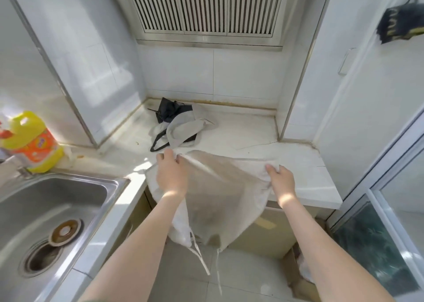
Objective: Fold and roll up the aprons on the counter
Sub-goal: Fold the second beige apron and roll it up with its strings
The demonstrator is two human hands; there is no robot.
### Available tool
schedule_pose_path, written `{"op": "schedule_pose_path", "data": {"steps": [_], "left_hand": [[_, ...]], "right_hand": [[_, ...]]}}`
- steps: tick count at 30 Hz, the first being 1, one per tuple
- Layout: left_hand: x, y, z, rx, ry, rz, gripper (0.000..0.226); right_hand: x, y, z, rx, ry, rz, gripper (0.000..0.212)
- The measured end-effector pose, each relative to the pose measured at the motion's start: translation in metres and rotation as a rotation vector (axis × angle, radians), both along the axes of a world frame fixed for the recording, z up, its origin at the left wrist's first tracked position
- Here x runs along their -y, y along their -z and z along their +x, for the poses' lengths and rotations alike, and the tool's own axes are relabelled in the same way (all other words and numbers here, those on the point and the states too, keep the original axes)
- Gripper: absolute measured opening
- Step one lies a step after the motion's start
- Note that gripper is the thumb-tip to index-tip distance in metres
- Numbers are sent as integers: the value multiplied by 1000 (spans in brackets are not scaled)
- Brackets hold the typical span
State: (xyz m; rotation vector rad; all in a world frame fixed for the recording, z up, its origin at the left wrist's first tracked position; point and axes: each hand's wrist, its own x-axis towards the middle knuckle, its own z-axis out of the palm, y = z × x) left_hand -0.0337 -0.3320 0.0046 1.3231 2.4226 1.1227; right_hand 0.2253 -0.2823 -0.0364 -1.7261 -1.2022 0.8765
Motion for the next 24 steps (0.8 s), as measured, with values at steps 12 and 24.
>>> {"op": "schedule_pose_path", "data": {"steps": [12, 24], "left_hand": [[-2, 3, 7, -400, 514, -516, 17], [-11, 24, 11, -118, 360, -414, 20]], "right_hand": [[28, -8, 13, -204, 157, -110, 28], [53, 29, 46, -1, 410, 80, 30]]}}
